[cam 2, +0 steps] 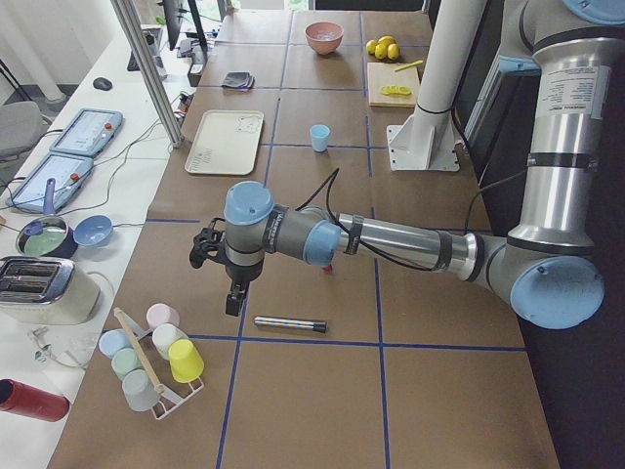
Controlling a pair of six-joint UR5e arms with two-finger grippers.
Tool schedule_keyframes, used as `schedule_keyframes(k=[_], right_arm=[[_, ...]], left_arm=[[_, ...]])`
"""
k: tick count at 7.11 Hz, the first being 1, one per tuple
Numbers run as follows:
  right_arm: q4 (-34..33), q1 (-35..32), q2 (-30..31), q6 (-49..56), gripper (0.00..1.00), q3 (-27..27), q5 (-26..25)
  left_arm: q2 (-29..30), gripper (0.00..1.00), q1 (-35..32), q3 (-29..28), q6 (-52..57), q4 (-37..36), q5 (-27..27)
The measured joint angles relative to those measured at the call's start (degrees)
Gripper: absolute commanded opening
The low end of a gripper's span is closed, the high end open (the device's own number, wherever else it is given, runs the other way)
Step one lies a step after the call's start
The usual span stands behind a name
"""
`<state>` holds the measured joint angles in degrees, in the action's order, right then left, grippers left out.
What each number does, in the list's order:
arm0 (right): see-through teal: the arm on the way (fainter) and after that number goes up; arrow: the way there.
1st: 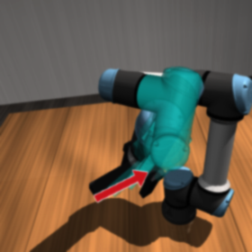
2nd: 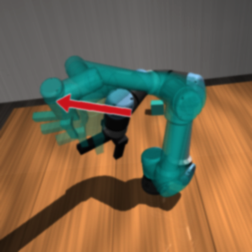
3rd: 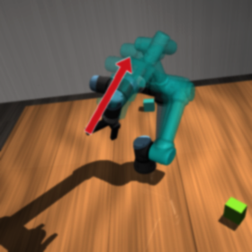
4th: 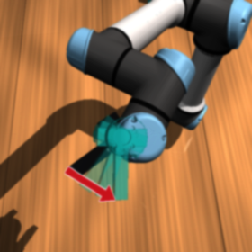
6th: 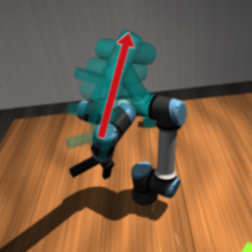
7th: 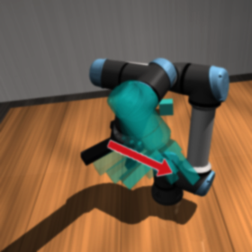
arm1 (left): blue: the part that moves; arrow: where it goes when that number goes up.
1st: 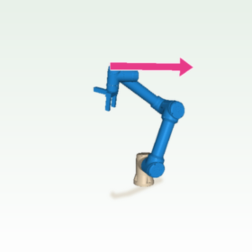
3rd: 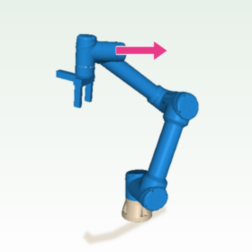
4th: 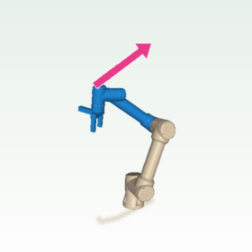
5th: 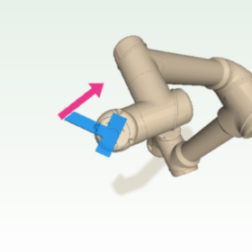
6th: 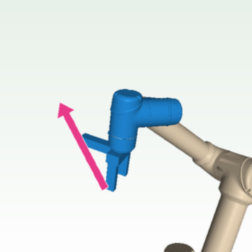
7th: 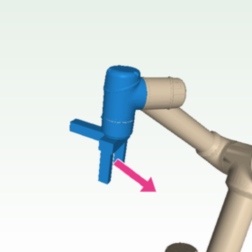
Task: Mash ice and strawberries in cup
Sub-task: 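Reach the left gripper down and grasp the red strawberry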
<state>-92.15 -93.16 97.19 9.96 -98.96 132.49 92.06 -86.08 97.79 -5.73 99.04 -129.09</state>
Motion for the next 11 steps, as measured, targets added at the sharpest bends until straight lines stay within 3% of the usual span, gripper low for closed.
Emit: schedule_keyframes(k=[4,7,9,11], right_arm=[[0.0,0.0,0.2,-0.1,1.0,-0.3,0.0],[0.0,0.0,0.3,-0.1,1.0,-0.3,0.0],[0.0,0.0,0.3,-0.1,1.0,-0.2,0.0],[0.0,0.0,0.3,-0.1,1.0,-0.1,0.0]], left_arm=[[-2.9,1.0,12.3,2.6,-13.8,4.6,-0.1],[-9.5,1.0,22.3,3.0,-30.2,20.2,0.3],[-11.4,1.0,29.9,3.0,-39.3,27.1,3.9],[-11.7,1.0,36.3,3.0,-43.8,29.0,9.1]])
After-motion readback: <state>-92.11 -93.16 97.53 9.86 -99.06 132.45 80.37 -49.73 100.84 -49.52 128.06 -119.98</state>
